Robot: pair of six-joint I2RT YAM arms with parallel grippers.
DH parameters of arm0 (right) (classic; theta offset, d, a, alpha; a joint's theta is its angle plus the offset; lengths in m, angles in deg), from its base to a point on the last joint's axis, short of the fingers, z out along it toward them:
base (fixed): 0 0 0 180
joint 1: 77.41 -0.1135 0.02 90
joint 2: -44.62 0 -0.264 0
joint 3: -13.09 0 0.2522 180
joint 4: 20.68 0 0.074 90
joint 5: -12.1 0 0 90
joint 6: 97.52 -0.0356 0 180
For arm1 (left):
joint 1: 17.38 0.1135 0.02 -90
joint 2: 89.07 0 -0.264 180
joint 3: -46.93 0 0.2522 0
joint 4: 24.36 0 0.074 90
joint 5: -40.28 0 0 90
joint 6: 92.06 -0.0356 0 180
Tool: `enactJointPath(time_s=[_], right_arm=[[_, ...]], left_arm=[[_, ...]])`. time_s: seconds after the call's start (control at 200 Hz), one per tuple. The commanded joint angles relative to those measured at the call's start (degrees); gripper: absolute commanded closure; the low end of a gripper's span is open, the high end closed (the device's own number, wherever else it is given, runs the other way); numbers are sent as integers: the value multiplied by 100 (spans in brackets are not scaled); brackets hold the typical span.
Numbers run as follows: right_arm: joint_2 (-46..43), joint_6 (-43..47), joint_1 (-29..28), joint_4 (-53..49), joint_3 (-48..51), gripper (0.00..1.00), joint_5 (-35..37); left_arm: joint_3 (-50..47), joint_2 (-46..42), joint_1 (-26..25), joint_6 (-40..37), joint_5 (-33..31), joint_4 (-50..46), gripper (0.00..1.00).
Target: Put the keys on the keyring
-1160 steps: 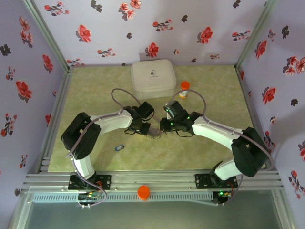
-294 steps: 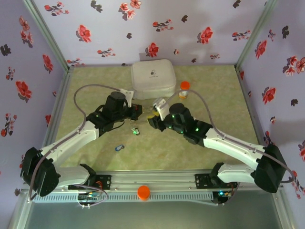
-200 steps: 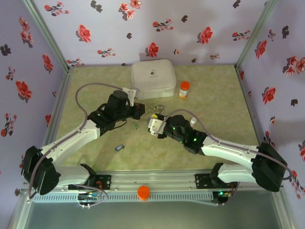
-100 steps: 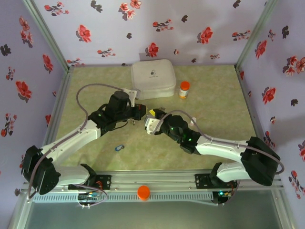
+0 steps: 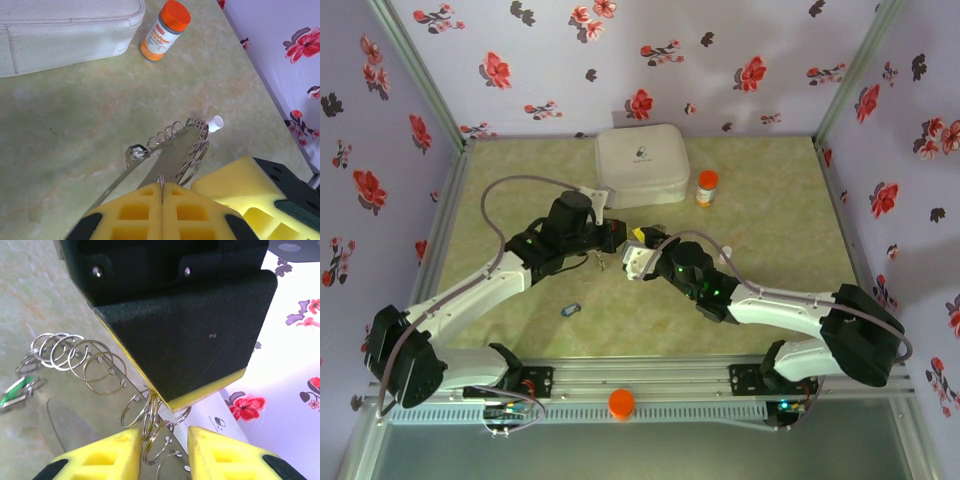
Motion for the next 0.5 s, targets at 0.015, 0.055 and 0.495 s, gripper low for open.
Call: enactJointPath(time_s=[0.015,0.055,0.495], right_arm=[[-50,172,-38,27,20,71,133],[-51,167,-40,5,29,71,116],[-59,309,-42,-193,-10,73,288]], left_arm=[[243,-93,-43,59,88,96,100],[251,-87,-43,45,88,83,100],[261,-137,-52,16,88,26,100]])
